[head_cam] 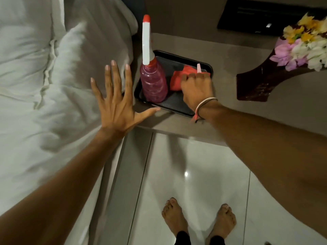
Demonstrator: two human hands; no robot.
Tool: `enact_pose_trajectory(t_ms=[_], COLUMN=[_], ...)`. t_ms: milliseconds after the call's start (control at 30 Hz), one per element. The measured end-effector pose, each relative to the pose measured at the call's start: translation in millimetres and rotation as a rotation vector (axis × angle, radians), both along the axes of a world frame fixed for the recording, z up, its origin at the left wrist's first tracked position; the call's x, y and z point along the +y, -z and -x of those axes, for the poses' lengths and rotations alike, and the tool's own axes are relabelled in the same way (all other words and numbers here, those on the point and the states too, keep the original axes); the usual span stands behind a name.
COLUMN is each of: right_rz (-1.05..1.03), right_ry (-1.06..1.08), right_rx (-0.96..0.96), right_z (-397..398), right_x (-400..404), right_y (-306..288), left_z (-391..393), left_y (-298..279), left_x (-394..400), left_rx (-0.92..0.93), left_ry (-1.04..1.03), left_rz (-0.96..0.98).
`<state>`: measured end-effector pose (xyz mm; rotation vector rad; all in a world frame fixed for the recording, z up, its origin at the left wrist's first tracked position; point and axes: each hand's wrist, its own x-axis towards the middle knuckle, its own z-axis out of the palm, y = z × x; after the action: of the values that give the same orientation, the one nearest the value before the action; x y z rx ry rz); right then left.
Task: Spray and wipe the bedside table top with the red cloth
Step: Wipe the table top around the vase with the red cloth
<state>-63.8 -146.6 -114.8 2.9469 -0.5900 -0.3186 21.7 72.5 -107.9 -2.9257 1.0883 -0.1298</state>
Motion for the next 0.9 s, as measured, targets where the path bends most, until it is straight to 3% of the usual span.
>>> enact_pose_trajectory(t_ms=[133, 267, 433, 633, 800, 900], right_rz=[-0.251, -0.559, -0.726, -0.935, -1.008, -0.946], right_ry=[0.235, 0.505, 0.792, 1.115, 1.157, 1.1], right_rx=[-0.362, -0.746, -0.968, -1.298, -1.466, -1.499], right_z=[14, 68, 160, 249, 277, 265], right_x=[-10, -5, 4, -35, -74, -85], right_y=[-19, -31, -12, 8, 1, -4], left_z=[26, 78, 123, 139, 138, 133], left_y=[0, 4, -3, -43, -95, -116], left_x=[12, 13, -35, -130, -224, -270], left_rx=[-0.022, -0.039, 0.022, -0.064, -0.177, -0.16], left_ry=[0.047, 0.232, 0.407, 0.465, 0.567, 0.662], left_rz=[-0.051, -0.036, -0.008, 0.068, 0.196, 0.264])
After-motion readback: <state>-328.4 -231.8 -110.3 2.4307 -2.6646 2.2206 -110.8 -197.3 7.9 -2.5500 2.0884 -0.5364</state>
